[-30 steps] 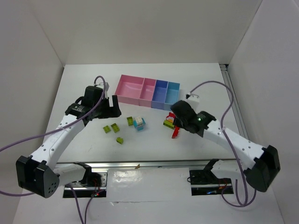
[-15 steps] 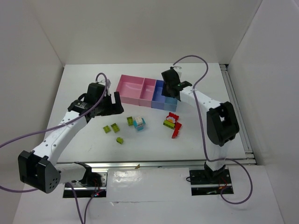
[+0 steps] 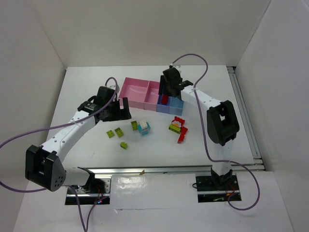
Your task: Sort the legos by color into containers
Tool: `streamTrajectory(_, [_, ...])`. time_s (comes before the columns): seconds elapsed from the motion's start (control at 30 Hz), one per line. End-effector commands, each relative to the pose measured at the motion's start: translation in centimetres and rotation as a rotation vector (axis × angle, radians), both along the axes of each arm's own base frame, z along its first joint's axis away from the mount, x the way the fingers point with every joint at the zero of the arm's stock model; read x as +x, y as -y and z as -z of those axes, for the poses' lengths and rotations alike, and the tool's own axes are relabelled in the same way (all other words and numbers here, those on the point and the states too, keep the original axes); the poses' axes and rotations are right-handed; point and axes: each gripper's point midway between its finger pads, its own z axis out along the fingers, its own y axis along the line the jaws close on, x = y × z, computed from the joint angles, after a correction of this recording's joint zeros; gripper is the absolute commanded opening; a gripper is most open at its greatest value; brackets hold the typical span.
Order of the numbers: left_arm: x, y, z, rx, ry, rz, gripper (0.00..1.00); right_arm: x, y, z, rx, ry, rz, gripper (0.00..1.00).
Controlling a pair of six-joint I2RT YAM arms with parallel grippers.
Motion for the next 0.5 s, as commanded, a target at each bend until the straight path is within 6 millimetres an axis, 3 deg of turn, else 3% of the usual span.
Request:
streamTrajectory(0.0, [0.8,1.0,-0.9,-0.021,0.033,0.03,1.0,0.9,-0.8,-4.0,0.035,0.078,-0.02,0.74])
streamTrajectory(0.07, [1.0,1.0,-1.3,-0.024,0.042,0.03,1.0,0.8,-0.6,-5.6,0.035,0.109,-0.017,0.73])
streamTrajectory(0.17, [1.2,1.0,-1.3,-0.013,0.047,0.043,1.0,-0.9,0.3,-7.1,0.048,0.134,-0.017,0.64])
streamTrajectory(0.27, [0.8,2.5,-1.7,-0.037,0.065,0.159,1.0,-3.7,1.2,-7.6,0.067,0.139,-0.05,0.59])
streamTrajectory(0.3, [0.3,3.6,-2.1,-0.042,0.078,0.216,1.0,-5.3,1.8,-5.4,0.053,0.093,-0.06,0.57])
streamTrajectory(0.33, [0.0,4.1,-1.8,-0.03,0.064,0.244,1.0,-6.2,2.3,-6.3,0.065,0.117,-0.06,0.57])
streamTrajectory(0.47, [-0.4,5.5,-0.4,0.061,0.011,0.277,1.0,-10.4,4.8,-3.2,0.02,0.018,-0.032,0.6])
